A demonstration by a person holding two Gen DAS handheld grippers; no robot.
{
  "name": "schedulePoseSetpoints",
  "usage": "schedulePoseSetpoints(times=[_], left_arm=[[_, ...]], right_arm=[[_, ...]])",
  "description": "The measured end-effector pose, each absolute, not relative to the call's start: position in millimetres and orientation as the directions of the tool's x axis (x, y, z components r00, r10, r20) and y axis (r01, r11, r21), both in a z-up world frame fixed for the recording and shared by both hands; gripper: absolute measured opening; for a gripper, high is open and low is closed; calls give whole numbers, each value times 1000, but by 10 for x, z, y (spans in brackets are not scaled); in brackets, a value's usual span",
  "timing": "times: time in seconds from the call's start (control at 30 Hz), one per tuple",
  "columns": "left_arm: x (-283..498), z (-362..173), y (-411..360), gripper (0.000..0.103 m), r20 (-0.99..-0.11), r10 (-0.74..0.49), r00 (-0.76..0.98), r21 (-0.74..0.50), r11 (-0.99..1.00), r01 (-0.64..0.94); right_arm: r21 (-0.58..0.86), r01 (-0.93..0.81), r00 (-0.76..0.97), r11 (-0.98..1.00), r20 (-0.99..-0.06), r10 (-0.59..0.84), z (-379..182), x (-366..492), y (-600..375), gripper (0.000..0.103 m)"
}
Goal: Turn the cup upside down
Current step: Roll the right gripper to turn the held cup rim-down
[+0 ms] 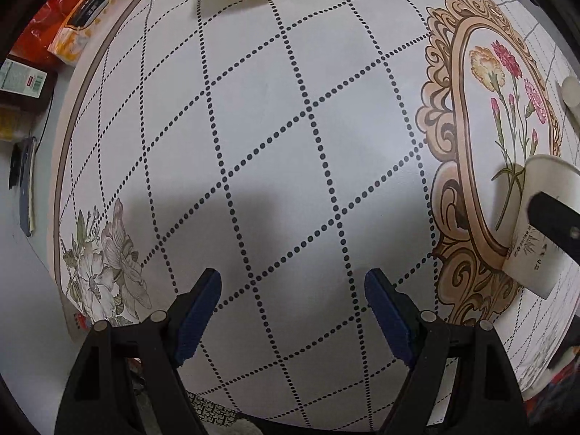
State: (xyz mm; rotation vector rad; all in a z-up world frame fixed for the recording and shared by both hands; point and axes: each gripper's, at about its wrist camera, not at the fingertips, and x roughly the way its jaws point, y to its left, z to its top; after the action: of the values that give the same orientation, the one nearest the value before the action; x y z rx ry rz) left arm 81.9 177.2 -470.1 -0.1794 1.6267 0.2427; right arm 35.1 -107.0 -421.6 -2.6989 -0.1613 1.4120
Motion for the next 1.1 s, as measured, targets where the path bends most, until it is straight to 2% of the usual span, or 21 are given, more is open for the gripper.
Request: schedulePoseSetpoints(times=[0.17,0.27,0.43,0.5,0.63,1.1], left_arm=[[889,-4828,1813,81,-997,19,-78,39,963,-268],[888,-4861,1851,81,-997,17,-81,38,963,-268],[916,-4893,1874,81,-996,10,-85,32,965,-260],[989,-4879,1850,81,-996,21,-86,42,968,-249],[1062,-4816,1801,81,-997,20,-81,39,969,-242],[1169,-4734,1780,81,-997,33,-76,50,972,-230]], right_arm=[[-87,68,555,-994,-824,111,-4345,485,-1070,95],[-72,77,554,-994,-826,103,-4442,464,-1121,86],[-64,58,553,-996,-828,85,-4461,572,-1062,82],[-63,53,557,-997,-827,82,-4469,646,-1010,74],[-64,38,561,-997,-824,74,-4549,728,-920,67],[-111,-43,549,-993,-833,69,-4759,645,-773,65]])
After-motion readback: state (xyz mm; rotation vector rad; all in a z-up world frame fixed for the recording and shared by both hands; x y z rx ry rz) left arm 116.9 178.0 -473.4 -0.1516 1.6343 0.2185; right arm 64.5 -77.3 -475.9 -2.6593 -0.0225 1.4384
